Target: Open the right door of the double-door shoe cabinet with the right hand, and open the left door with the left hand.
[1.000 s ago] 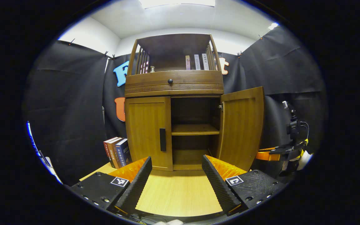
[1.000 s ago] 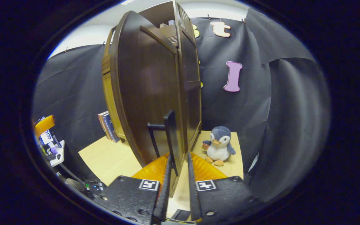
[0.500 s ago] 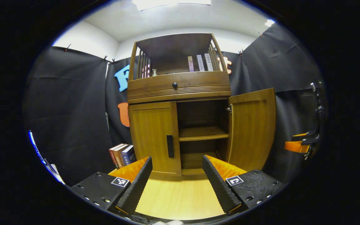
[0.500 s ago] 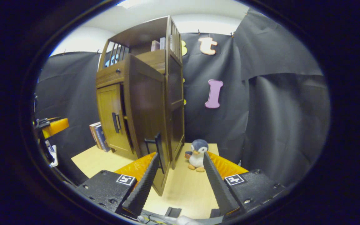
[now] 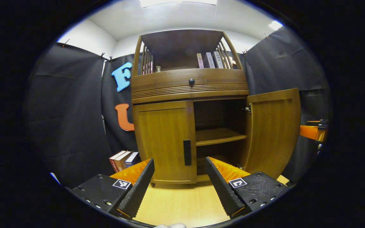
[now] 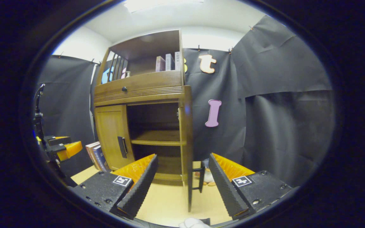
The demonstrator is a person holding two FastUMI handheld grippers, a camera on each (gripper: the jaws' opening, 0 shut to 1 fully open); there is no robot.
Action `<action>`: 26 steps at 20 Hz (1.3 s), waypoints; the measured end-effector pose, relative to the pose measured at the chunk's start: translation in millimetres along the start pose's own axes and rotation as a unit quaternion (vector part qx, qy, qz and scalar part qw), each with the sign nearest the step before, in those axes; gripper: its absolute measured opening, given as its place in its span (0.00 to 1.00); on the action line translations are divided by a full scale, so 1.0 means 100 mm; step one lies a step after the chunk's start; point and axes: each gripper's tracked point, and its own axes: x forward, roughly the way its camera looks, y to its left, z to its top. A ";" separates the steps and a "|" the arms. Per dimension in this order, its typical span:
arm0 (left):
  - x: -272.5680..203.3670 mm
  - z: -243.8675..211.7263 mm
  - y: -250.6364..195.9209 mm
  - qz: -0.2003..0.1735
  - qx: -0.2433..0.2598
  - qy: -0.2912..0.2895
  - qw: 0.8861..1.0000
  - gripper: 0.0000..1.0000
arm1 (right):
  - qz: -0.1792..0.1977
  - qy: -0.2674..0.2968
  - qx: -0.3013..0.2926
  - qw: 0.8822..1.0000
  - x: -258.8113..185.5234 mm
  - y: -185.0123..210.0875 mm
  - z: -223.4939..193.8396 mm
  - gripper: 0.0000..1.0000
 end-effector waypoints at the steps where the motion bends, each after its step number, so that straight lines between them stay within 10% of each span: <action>1: 0.09 -0.03 0.07 -0.006 -0.002 -0.001 1.000 0.96 | -0.001 0.004 0.008 1.000 0.04 0.15 -0.05 1.00; 11: 1.16 -0.43 0.16 -0.064 -0.025 0.000 0.998 0.97 | -0.052 0.027 -0.013 0.998 0.07 1.01 -0.19 1.00; 26: 2.56 -0.88 -0.35 -0.071 -0.052 0.012 0.996 0.88 | -0.107 0.069 -0.038 0.991 0.13 1.01 -0.15 1.00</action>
